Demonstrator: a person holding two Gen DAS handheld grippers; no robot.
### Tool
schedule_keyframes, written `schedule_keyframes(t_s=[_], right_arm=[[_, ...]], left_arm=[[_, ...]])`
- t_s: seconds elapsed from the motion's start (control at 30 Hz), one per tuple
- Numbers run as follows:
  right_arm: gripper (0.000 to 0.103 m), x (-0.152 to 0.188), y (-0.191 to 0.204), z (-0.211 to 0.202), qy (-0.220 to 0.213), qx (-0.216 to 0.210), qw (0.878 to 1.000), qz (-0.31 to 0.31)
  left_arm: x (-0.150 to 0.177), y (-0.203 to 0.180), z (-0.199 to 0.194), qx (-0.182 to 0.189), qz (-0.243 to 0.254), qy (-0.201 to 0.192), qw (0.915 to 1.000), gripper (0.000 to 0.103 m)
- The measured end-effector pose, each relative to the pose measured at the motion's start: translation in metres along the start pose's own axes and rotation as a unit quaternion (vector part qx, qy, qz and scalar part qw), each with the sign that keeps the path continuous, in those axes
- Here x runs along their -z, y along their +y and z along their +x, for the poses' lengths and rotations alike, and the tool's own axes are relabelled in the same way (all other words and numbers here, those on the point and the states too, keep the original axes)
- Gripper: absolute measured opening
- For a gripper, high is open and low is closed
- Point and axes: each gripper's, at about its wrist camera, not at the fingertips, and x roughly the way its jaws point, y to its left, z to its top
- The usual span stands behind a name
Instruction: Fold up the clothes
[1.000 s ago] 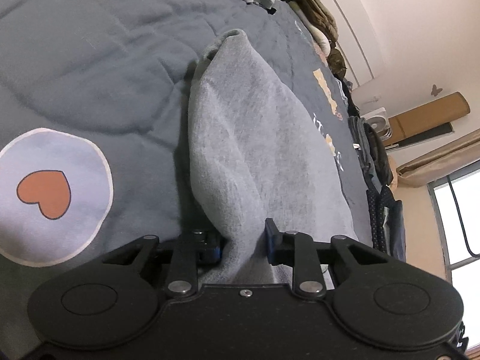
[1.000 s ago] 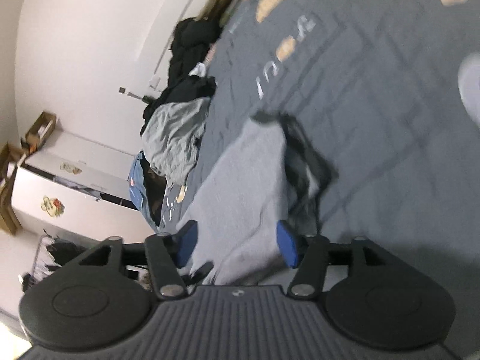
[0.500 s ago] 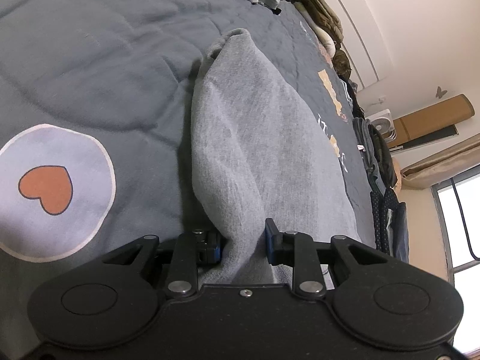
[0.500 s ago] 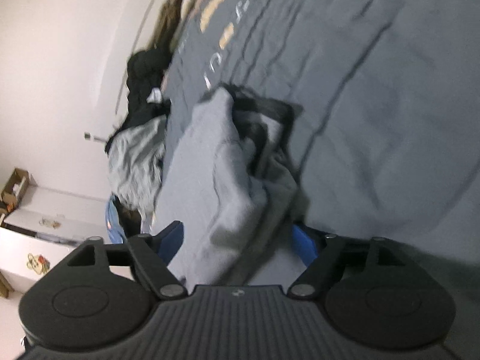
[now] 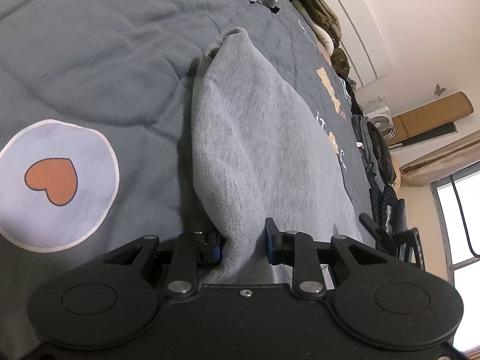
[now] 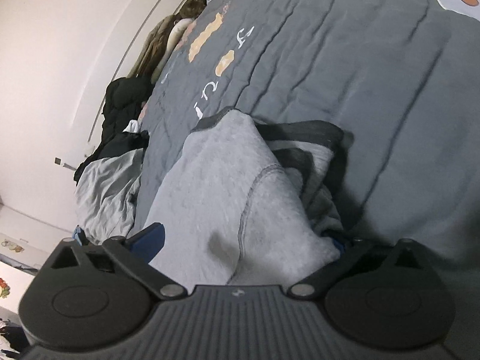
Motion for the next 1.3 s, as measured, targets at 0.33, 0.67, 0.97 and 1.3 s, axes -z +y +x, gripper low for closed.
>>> schedule_keyframes(t_s=[0.33,0.67,0.97,1.3], right_arm=[[0.028,-0.034,-0.003,-0.007,0.05,-0.026,0.998,0.016],[0.028,-0.132,0.022,-0.003,0.165,-0.029,0.985,-0.035],[0.042,-0.158,0.031,0.033,0.202,0.054,0.951,-0.229],[0.067,-0.173,0.011,-0.025,0.152,0.053,0.959,-0.232]], left_arm=[[0.03,-0.027,-0.012,-0.014,-0.016,-0.024,0.9995,0.022],[0.164,-0.101,0.003,-0.004,-0.173,-0.113,0.9785,0.018],[0.194,-0.138,0.028,-0.059,-0.081,-0.078,0.9919,0.031],[0.163,-0.16,-0.035,-0.097,0.13,-0.096,0.9821,0.049]])
